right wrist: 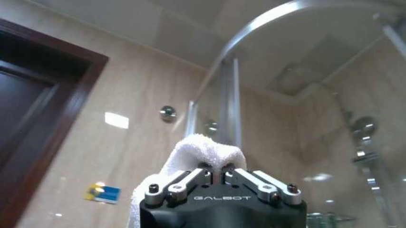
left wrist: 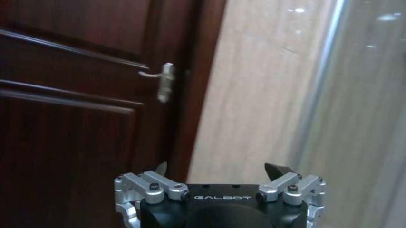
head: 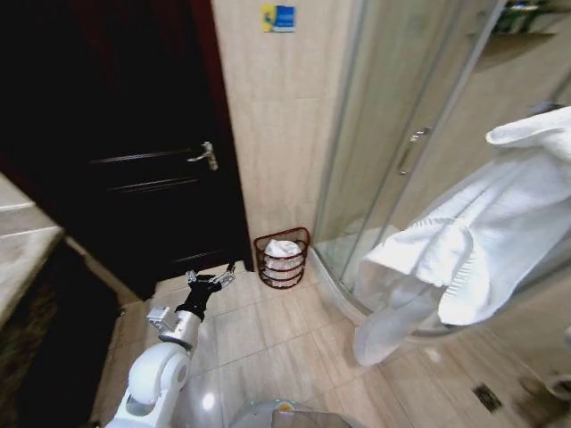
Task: Discard the used towel into the hamper.
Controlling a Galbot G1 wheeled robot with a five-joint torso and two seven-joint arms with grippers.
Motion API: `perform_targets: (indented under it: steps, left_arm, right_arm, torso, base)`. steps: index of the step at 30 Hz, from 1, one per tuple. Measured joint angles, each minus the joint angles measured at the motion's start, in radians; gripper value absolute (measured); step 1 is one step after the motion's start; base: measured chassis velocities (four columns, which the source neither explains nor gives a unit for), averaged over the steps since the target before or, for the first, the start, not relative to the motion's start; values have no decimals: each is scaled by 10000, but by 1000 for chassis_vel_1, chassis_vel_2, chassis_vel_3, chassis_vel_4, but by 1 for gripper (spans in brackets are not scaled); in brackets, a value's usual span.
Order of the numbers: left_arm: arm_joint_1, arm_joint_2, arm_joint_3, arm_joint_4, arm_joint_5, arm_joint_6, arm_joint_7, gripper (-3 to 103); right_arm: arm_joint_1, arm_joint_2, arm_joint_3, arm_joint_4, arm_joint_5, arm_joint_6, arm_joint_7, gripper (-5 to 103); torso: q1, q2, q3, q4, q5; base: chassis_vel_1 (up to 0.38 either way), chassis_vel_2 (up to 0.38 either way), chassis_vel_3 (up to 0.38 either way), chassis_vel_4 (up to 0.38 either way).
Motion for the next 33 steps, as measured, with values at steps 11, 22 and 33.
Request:
perform_targets:
  steps: [11,22,33]
  left_arm:
    - [2,0,-1,0,0,0,0,100]
    - [1,0,0,0,0,0,0,100]
    - [0,0,0,0,0,0,0,100]
  right_arm:
    - [2,25,-11,1,-13,40,0,7]
    - [-20,63,-61,1,-22,55,13,7]
    - [-98,77,-36,0,-77,8,158,7]
  torso:
    - [-3,-2,-3,4,-1]
    - [6,16,6,-4,1]
    - [142,308,160,-4,0]
  base:
    - [114,115,111,104]
    - [0,0,0,0]
    - [0,0,0,0]
